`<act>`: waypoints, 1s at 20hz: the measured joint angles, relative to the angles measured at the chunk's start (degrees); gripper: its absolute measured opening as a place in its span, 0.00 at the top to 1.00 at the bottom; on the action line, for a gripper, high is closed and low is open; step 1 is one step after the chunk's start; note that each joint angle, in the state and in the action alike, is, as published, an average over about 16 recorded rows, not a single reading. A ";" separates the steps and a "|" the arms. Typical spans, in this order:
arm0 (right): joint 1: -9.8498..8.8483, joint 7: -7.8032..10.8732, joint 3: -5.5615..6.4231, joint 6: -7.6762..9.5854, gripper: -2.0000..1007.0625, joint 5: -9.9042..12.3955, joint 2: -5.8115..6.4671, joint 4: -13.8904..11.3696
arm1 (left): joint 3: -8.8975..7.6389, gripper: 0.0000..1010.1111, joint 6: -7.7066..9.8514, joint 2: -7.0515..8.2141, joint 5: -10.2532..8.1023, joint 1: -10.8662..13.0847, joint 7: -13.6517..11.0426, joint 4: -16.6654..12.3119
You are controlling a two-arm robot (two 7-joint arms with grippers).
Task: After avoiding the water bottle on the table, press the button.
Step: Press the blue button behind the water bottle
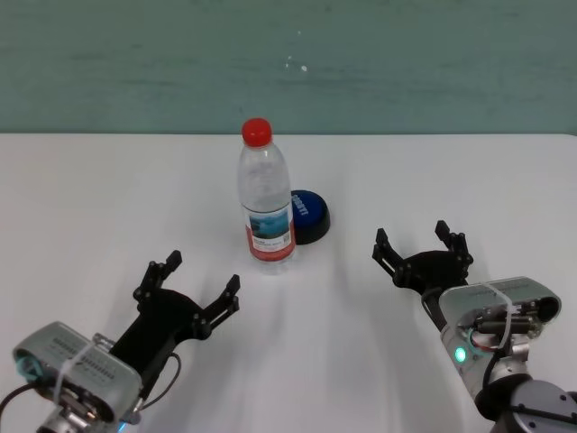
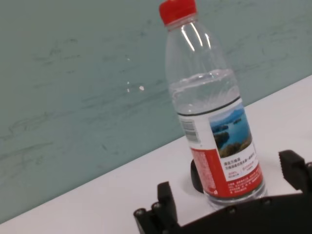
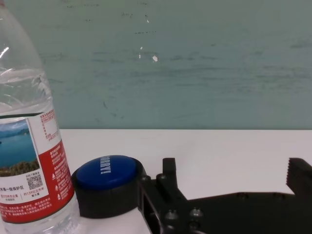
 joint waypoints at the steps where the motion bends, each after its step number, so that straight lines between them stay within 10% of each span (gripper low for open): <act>1: 0.00 0.00 0.00 0.00 0.00 0.00 0.00 0.00 | 0.00 0.01 0.03 0.00 0.01 0.00 0.01 -0.01; 20: -0.19 3.59 1.00 0.96 0.00 0.44 1.10 -1.28 | 0.02 0.01 -0.19 0.01 -0.09 -0.01 -0.08 0.08</act>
